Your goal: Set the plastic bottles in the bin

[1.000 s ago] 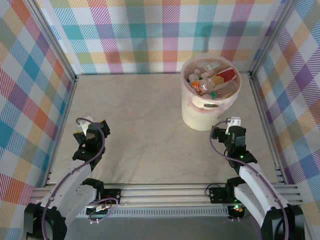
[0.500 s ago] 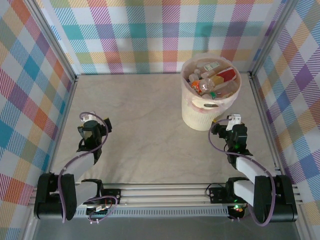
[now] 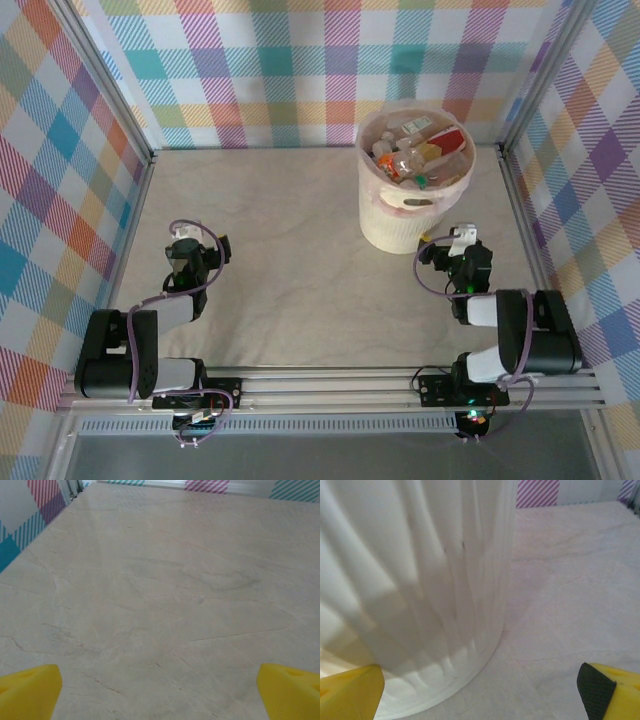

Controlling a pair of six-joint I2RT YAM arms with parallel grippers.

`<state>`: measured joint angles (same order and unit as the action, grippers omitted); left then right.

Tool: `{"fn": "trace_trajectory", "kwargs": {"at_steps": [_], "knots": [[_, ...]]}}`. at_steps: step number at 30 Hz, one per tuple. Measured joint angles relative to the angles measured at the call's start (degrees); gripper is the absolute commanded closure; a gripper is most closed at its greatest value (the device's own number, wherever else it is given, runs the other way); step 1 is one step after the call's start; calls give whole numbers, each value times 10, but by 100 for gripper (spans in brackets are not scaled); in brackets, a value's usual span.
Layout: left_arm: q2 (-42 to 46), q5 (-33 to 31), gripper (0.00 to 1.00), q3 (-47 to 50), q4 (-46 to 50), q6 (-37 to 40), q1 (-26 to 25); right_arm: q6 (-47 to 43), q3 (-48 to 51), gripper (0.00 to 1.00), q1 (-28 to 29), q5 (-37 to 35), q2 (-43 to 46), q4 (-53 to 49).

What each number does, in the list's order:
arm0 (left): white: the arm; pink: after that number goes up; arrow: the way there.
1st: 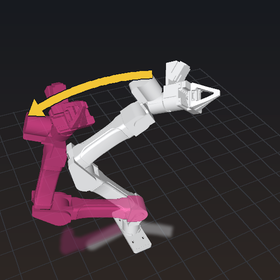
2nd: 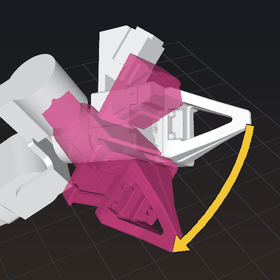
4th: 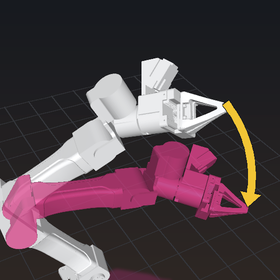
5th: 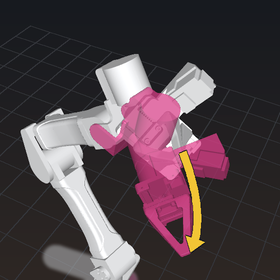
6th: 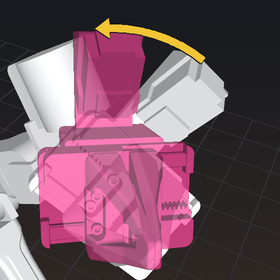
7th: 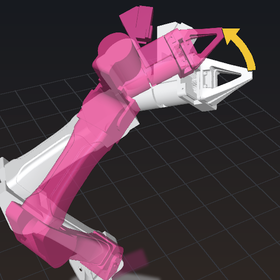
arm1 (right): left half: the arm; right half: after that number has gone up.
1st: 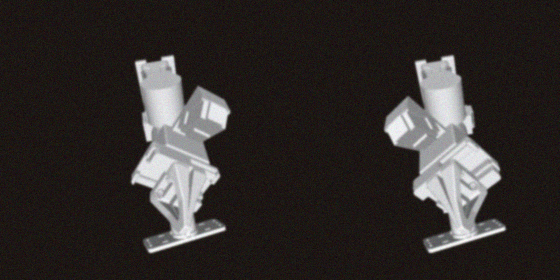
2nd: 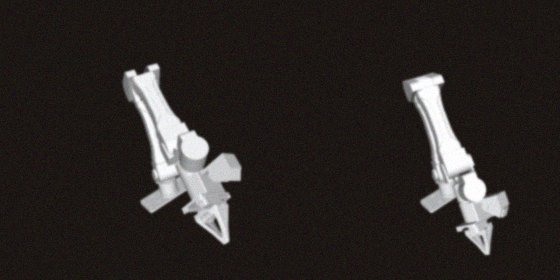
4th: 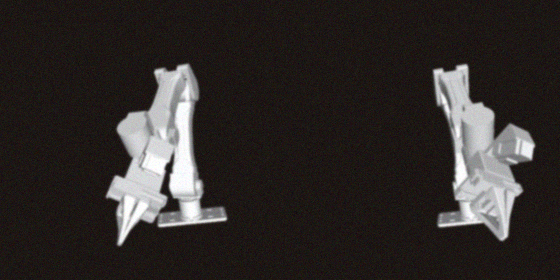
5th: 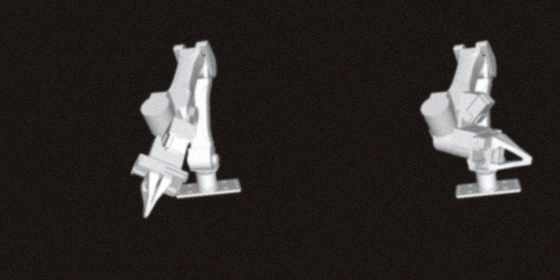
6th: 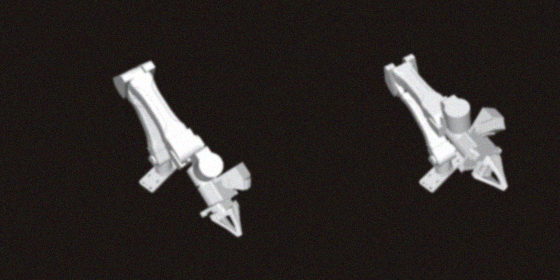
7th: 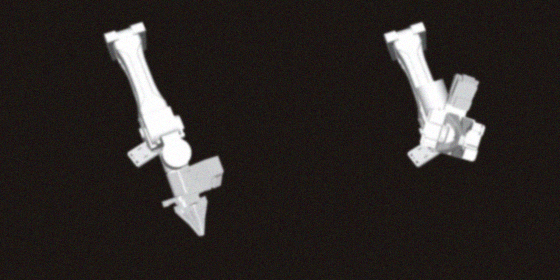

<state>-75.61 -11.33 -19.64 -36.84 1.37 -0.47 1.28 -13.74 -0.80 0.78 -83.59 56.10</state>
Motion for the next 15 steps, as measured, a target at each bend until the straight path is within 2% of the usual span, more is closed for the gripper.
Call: {"fn": "trace_trajectory", "kwargs": {"at_steps": [3, 10, 15], "knots": [[0, 9, 0, 0, -6, 2, 0, 2, -4, 0, -1, 6, -37, 21], [0, 42, 0, 0, -12, -18, 0, 1, -22, 0, -6, 19, -38, -5], [-31, 54, 0, 0, -54, -25, 0, 2, -44, 0, -7, 24, -39, -32]]}}
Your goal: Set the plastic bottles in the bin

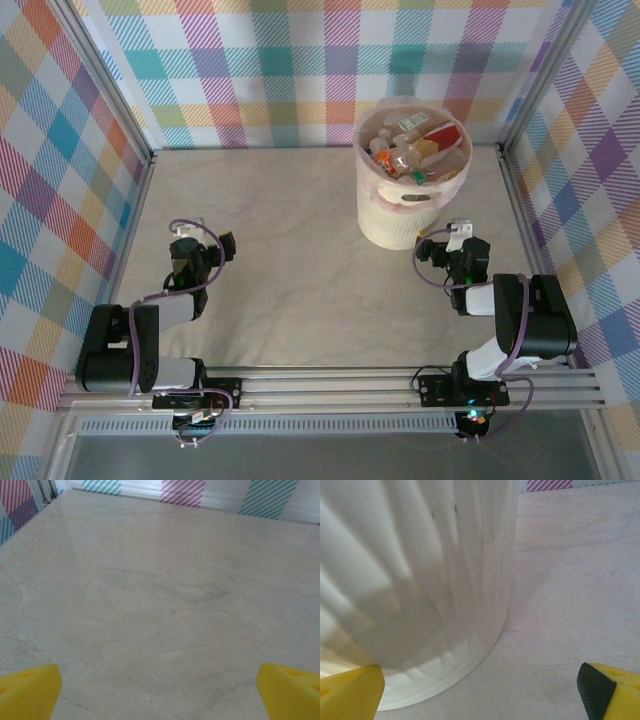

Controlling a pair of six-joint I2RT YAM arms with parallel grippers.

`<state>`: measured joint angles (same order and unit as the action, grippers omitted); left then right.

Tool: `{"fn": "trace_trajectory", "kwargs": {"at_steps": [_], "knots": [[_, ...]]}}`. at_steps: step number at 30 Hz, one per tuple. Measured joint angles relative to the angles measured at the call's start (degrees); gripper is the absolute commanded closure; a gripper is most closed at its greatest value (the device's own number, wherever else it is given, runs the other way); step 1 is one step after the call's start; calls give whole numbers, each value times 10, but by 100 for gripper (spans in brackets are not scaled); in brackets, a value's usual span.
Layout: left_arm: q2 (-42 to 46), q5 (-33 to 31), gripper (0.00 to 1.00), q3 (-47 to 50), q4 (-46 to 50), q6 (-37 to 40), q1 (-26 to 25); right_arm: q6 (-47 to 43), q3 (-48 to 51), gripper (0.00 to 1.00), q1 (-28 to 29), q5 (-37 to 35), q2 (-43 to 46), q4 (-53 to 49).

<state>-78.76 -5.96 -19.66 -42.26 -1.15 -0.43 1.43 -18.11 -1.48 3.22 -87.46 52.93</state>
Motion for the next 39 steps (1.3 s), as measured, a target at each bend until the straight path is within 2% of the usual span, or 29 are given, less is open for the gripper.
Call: {"fn": "trace_trajectory", "kwargs": {"at_steps": [8, 17, 39], "knots": [[-110, 23, 0, -19, -29, 6, -10, -2, -8, 0, 0, 11, 0, -8], [-111, 34, 0, -38, -28, 16, -19, -4, -38, 0, -1, 25, -2, -50], [-111, 33, 0, -38, -28, 23, -25, -4, -39, 0, -1, 27, -2, -54]]}}
